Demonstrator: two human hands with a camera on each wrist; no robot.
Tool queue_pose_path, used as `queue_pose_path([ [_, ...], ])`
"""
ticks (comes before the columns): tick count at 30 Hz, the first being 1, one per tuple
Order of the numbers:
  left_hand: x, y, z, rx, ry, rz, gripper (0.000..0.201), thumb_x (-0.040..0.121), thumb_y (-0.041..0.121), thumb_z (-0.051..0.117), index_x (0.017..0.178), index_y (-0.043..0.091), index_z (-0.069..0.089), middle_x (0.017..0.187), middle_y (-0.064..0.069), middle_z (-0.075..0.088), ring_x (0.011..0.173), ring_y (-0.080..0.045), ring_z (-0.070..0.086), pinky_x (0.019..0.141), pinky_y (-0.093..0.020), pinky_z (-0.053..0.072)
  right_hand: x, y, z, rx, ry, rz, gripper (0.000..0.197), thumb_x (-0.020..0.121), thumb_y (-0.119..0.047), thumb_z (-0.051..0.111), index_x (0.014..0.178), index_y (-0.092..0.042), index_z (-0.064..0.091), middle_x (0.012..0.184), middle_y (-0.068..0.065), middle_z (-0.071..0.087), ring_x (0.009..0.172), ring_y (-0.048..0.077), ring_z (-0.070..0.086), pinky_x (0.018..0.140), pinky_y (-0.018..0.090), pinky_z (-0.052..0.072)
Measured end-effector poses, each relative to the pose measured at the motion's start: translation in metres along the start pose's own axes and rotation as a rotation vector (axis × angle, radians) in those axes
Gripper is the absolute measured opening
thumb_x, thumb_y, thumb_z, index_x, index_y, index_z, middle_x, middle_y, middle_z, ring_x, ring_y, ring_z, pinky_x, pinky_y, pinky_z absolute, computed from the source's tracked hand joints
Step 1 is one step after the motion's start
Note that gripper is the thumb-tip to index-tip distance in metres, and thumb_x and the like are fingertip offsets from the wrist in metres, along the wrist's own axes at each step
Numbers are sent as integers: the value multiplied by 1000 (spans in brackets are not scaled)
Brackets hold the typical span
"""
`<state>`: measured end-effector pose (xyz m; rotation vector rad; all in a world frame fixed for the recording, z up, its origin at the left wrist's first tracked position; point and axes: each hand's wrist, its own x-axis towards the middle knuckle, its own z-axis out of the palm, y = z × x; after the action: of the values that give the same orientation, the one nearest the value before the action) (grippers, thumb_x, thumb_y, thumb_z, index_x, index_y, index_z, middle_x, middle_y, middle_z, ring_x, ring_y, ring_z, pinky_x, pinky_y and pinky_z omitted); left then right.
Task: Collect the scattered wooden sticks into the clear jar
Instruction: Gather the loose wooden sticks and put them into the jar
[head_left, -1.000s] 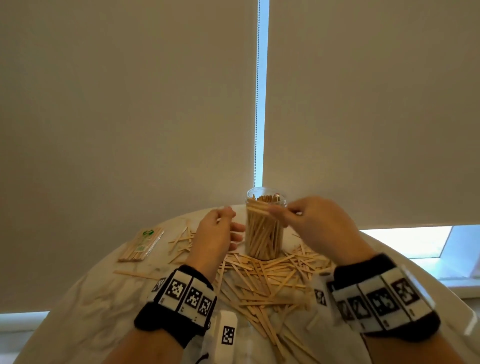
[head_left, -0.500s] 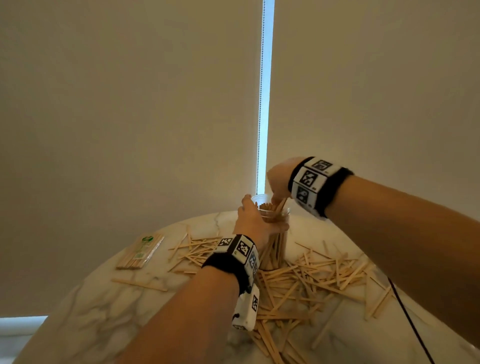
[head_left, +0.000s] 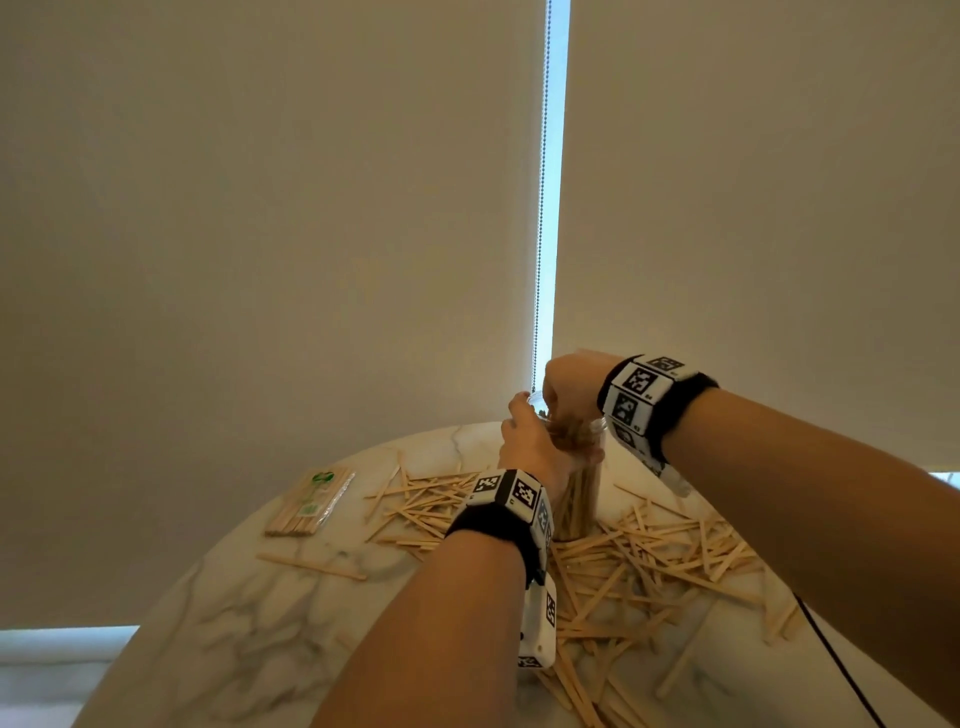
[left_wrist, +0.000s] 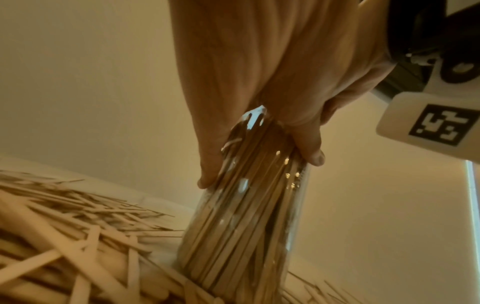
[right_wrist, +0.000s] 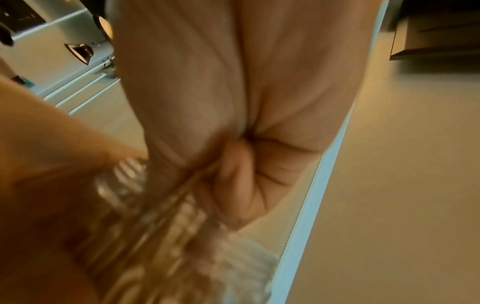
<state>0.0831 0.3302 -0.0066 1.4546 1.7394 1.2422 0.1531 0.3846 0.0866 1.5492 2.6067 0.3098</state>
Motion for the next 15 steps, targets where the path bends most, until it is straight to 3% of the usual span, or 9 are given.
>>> queue_pose_path([
  [4,0,-2,1,3,-4,11,115,73,34,88,156,22,9,149,-9,36,134,-31,45,110,-45,43,1,1,1,111,-98,-19,24,98,-23,53,106,-8,70,103,8,71,93,22,66,87,33,53],
  [7,0,-4,1,0,-9,17,114,74,33,87,156,22,9,150,-9,35,133,-30,45,109,-44,44,-5,11,-9,286,-110,-11,17,93,-22,61,103,-16,73,99,0,72,89,17,67,90,34,56],
  [9,0,-5,1,-9,-9,17,116,73,34,88,157,23,9,151,-8,34,134,-30,44,109,-43,43,-5,13,-9,237,-73,-2,14,96,-24,62,100,-21,75,97,-5,72,91,14,67,91,32,56],
  [12,0,-6,2,-7,-3,19,116,72,37,89,156,24,10,151,-8,34,135,-30,44,109,-42,42,-5,12,1,125,-78,8,23,99,-22,55,108,-13,74,109,1,72,97,18,67,90,31,54],
  [15,-2,-5,2,-16,0,12,115,73,36,88,156,23,9,152,-9,33,135,-30,43,108,-40,41,-12,19,1,289,41,-8,12,94,-17,63,103,-16,71,100,-4,68,94,16,66,78,26,53],
])
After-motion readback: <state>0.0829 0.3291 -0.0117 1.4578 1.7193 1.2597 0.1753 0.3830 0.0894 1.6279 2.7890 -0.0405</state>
